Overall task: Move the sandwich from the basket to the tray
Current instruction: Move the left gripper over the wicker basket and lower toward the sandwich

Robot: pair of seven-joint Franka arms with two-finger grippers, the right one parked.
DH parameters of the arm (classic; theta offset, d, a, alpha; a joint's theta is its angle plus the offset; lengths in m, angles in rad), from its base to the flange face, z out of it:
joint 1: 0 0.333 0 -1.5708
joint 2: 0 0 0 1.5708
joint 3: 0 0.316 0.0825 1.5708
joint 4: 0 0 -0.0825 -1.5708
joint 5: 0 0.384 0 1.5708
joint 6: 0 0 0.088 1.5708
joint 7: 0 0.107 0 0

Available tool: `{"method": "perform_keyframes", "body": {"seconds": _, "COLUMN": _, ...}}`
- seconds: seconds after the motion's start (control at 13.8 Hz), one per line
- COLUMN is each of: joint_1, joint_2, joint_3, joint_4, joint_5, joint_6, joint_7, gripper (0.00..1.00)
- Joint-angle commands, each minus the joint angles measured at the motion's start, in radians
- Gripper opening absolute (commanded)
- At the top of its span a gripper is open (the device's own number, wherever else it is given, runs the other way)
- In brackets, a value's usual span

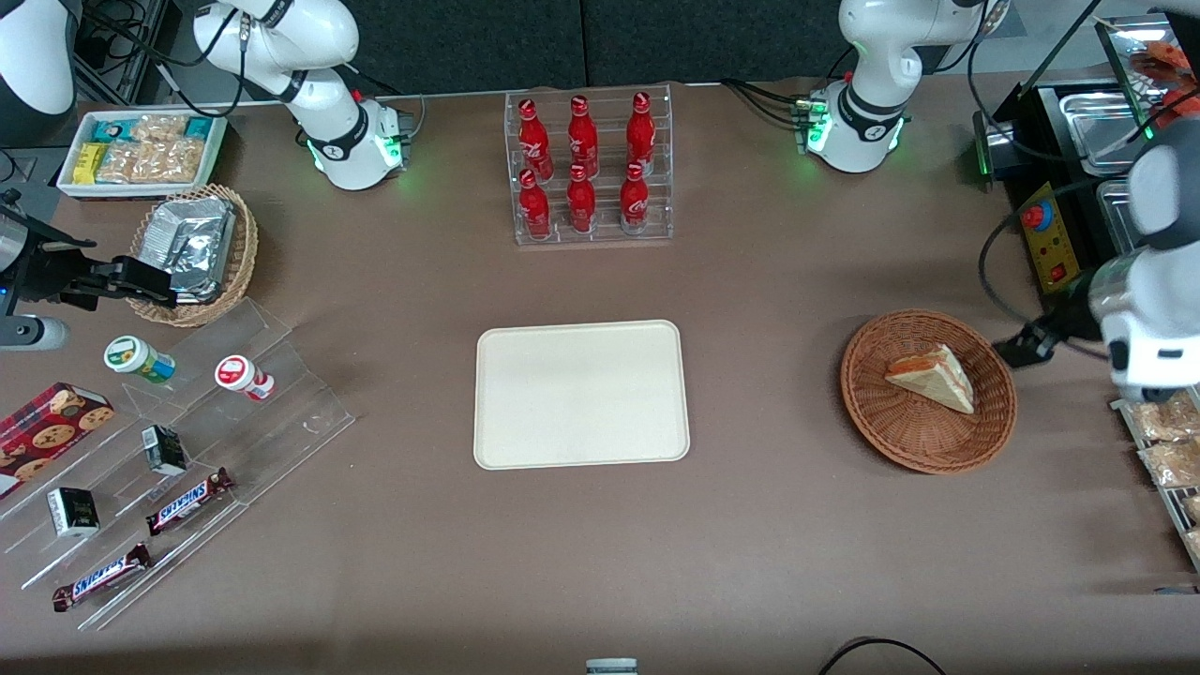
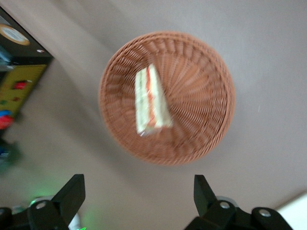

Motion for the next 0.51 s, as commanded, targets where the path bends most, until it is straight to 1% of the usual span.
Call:
{"method": "perform_keyframes", "body": {"seconds": 0.0, "joint_1": 0.005, "joint_2": -0.026, "joint_3": -0.002, "joint_4": -0.176, "joint_5": -0.002, "joint_6": 0.175, "joint_7": -0.116, "gripper": 1.0}}
{"method": "perform_keyframes", "body": {"seconds": 0.43, "joint_1": 0.056, "joint_2": -0.029, "joint_3": -0.002, "joint_4": -0.401, "joint_5": -0.007, "joint_6": 0.442, "joint_7": -0.15, "gripper": 1.0}}
